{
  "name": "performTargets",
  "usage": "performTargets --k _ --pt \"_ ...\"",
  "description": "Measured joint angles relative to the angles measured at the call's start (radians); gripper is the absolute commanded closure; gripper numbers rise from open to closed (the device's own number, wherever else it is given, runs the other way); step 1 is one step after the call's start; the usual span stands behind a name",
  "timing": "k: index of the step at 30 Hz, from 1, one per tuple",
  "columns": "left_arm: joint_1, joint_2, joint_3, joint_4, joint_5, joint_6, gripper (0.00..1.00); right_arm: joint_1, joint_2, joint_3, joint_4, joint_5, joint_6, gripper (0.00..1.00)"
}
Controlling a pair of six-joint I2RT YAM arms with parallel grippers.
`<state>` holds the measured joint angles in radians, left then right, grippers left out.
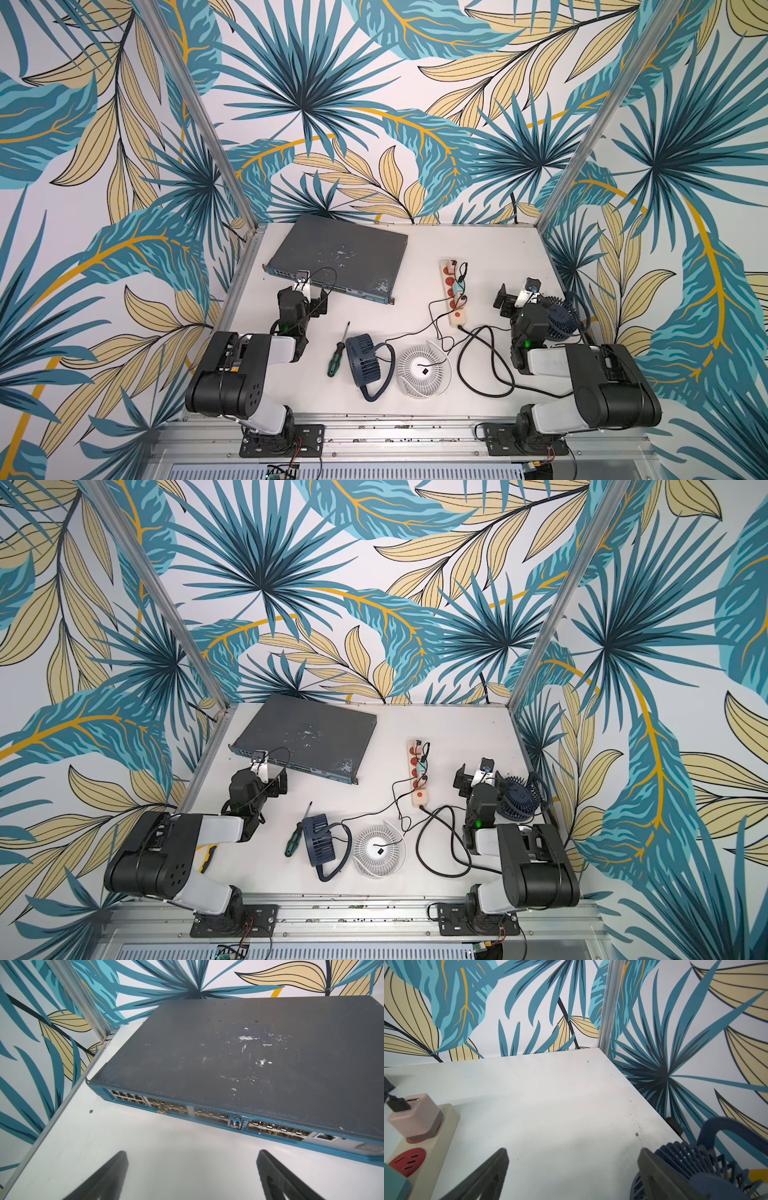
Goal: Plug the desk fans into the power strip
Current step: Reset both arms
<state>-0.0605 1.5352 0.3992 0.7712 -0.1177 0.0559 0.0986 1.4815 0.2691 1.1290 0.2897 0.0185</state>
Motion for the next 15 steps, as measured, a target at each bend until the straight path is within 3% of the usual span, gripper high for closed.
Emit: performTargets --k 6,15 --pt "0.001 0.0 0.0 0.0 0.011 0.001 0.0 -0.057 0.034 -0.048 0.148 -0.1 -0.002 0.0" --pt "0.003 0.0 0.0 0.0 0.018 0.001 0.0 -0.059 0.034 -0.048 0.183 -0.142 -0.001 0.0"
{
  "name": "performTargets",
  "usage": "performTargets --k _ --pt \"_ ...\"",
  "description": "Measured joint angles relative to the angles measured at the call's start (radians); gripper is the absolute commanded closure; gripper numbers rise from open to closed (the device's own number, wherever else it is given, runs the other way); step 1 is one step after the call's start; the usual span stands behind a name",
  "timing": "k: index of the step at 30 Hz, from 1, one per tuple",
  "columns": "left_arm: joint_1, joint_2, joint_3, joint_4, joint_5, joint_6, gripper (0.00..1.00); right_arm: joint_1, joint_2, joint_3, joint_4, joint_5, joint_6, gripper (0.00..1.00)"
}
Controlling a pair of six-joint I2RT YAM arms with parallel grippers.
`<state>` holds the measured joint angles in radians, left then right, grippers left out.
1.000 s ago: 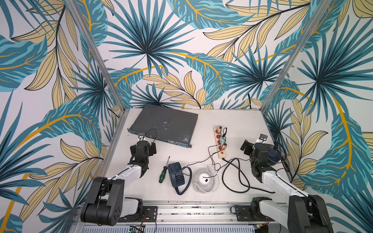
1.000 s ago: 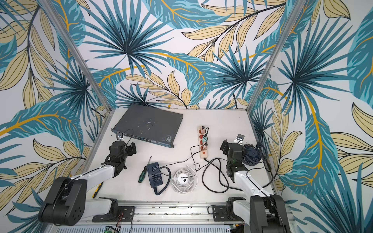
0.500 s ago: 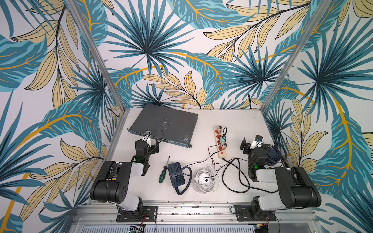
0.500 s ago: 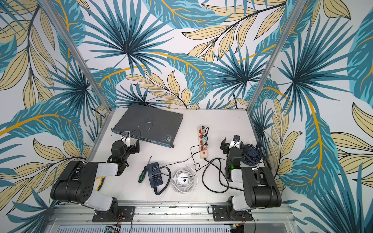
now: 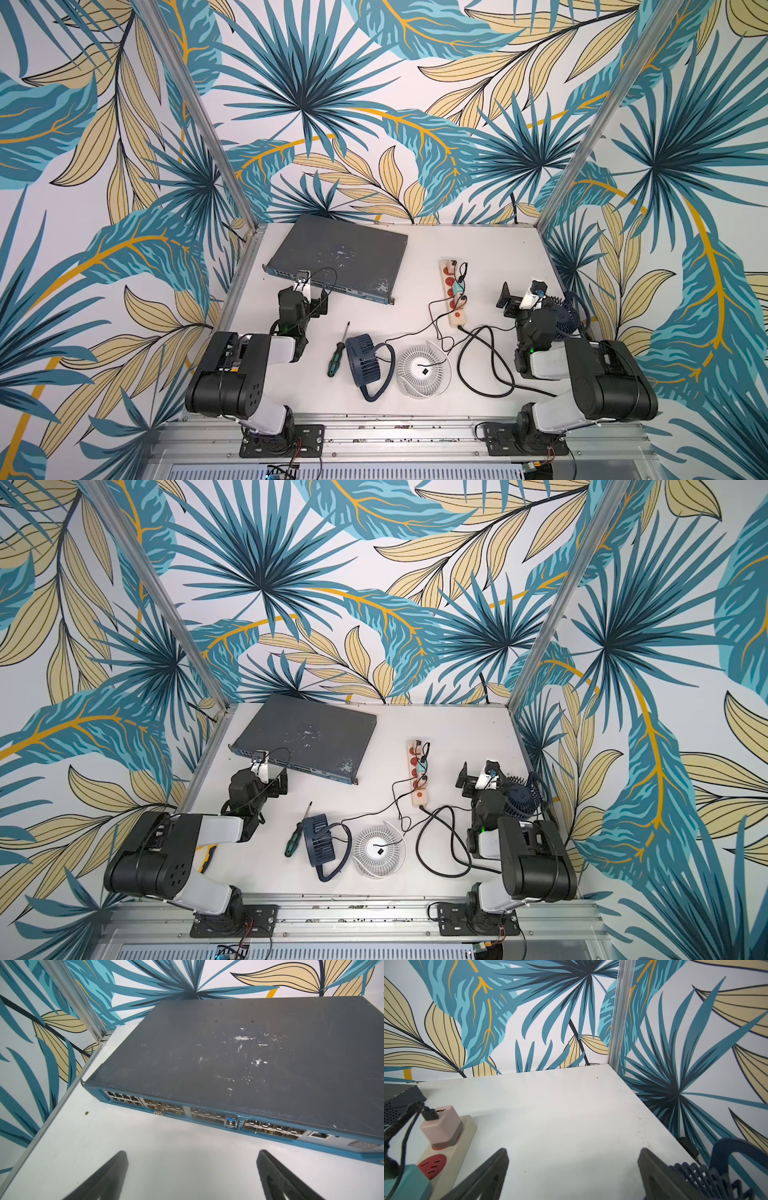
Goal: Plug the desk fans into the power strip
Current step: Reset both arms
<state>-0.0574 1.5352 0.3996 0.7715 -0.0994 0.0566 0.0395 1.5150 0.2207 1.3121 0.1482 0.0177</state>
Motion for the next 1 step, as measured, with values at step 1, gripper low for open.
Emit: performTargets --k 1 --pt "0.0 0.0 0.0 0.0 0.001 0.0 0.0 0.0 0.0 0.0 0.0 -0.001 0.0 0.0"
